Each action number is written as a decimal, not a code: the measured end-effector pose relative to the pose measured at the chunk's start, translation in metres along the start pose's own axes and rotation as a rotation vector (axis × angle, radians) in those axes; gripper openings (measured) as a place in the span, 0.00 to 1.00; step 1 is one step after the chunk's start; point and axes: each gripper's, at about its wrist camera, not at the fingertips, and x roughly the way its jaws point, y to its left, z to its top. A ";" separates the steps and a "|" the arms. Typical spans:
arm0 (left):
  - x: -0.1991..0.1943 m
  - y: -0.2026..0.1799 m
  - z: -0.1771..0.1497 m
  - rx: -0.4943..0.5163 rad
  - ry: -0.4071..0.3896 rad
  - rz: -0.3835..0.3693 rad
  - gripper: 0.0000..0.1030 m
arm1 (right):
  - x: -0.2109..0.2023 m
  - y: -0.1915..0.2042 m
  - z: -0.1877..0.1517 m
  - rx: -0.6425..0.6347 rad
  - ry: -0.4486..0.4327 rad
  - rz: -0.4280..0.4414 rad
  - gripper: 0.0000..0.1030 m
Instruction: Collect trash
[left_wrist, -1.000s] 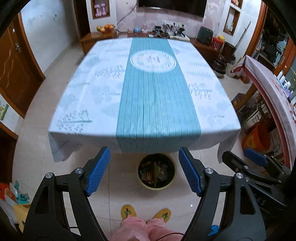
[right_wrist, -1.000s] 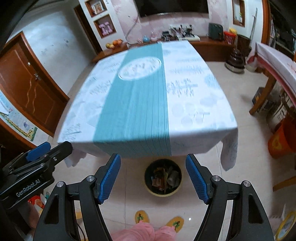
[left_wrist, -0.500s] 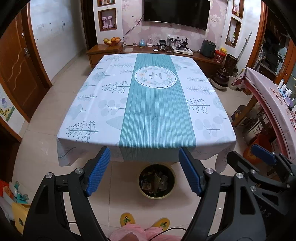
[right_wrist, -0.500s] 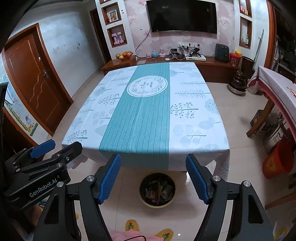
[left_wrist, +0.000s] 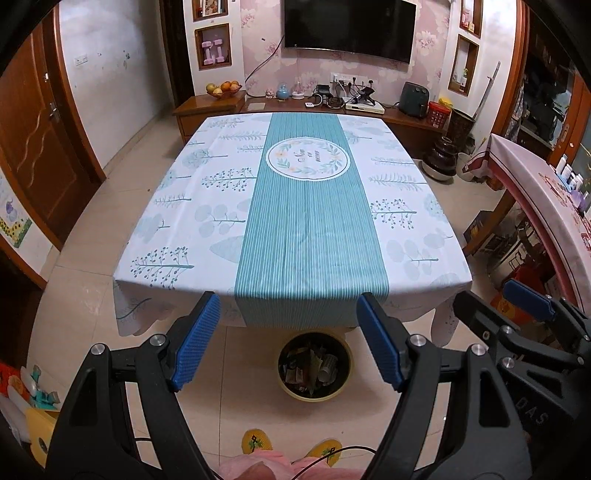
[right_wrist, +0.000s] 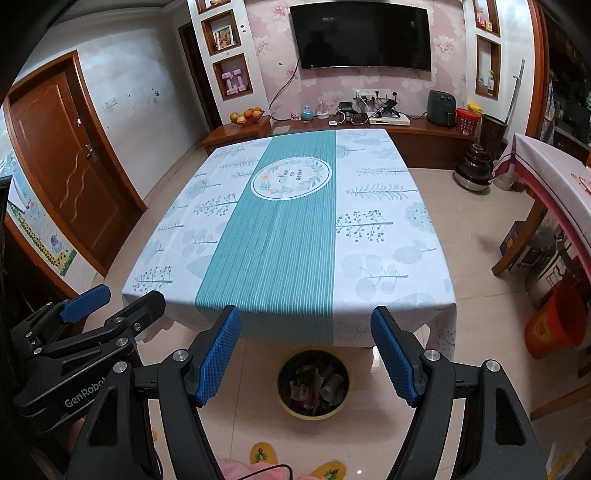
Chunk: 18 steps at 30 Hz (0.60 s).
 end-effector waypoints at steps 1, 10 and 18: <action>0.001 0.001 0.001 0.000 0.000 -0.002 0.72 | 0.001 -0.001 0.001 -0.001 0.001 0.001 0.72; 0.002 0.001 0.002 0.000 -0.002 -0.003 0.72 | 0.004 0.000 0.003 -0.003 -0.001 0.001 0.72; 0.005 -0.003 0.010 -0.005 -0.006 -0.003 0.72 | 0.006 0.000 0.004 -0.005 -0.001 0.001 0.72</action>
